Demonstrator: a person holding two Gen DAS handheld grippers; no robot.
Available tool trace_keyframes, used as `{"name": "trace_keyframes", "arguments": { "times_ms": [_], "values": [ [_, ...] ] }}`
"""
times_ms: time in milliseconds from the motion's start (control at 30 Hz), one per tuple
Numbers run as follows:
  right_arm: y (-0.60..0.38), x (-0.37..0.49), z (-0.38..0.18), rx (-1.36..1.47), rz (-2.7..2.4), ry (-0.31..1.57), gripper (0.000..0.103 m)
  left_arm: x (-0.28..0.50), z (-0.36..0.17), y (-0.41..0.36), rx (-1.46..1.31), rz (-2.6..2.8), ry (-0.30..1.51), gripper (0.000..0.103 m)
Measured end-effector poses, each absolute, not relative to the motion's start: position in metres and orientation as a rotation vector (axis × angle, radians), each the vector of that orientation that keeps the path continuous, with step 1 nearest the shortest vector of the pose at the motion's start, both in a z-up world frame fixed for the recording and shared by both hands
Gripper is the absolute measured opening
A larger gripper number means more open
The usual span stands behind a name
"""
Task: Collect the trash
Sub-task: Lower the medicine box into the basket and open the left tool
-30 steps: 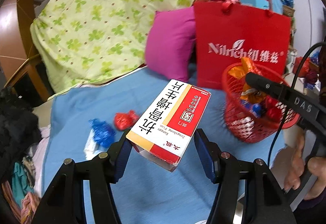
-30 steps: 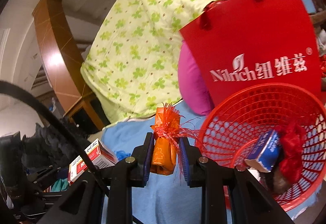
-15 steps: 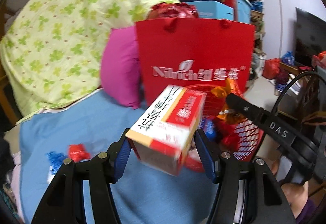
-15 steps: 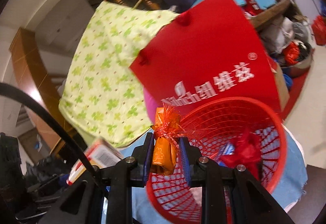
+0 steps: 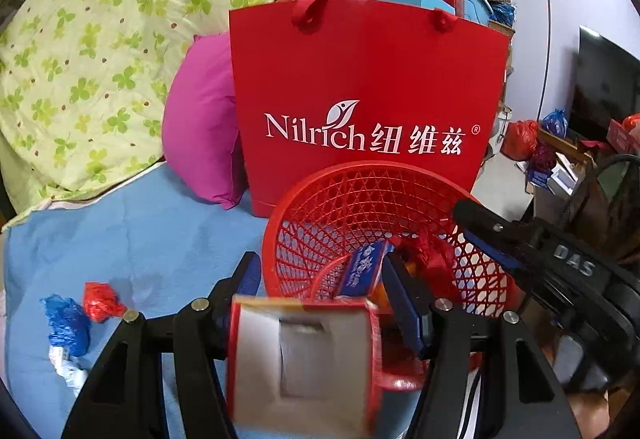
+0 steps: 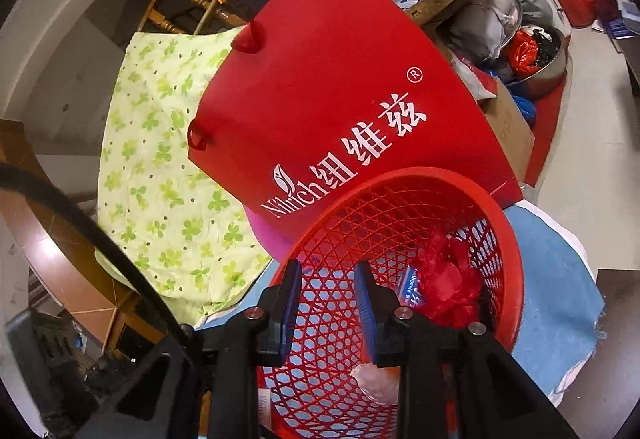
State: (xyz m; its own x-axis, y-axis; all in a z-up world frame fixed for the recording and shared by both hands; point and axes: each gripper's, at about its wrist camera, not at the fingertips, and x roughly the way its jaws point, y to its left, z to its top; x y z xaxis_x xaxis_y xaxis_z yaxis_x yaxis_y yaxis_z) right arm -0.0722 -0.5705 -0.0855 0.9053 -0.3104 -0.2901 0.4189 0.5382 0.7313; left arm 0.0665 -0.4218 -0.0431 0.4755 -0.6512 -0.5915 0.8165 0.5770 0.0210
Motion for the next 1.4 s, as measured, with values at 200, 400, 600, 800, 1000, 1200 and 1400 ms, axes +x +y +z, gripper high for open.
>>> {"name": "trace_keyframes", "arguments": {
  "times_ms": [200,400,600,800,1000,1200,1400],
  "values": [
    [-0.569,-0.07,-0.083,0.871,-0.442,0.123,0.031,0.08,-0.043,-0.414,0.3,-0.923,0.561,0.052],
    [-0.567,-0.066,-0.082,0.86,-0.423,0.127,0.03,0.11,-0.054,-0.386,0.203,-0.882,0.617,0.051],
    [-0.557,-0.06,-0.077,0.814,-0.42,0.132,0.03,0.129,-0.054,-0.355,0.123,-0.845,0.629,0.05],
    [-0.55,-0.057,-0.073,0.806,-0.42,0.105,0.03,0.132,-0.031,-0.352,0.094,-0.854,0.603,0.05],
    [-0.555,-0.079,-0.068,0.797,-0.508,0.01,0.03,0.105,0.006,-0.383,0.036,-0.997,0.552,0.052],
    [-0.576,-0.112,-0.077,0.89,-0.625,-0.077,0.059,0.084,0.006,-0.405,0.054,-1.002,0.497,0.089],
    [-0.553,-0.103,-0.056,0.731,-0.613,-0.076,0.059,0.099,-0.025,-0.352,0.046,-0.898,0.558,0.089]
  ]
}}
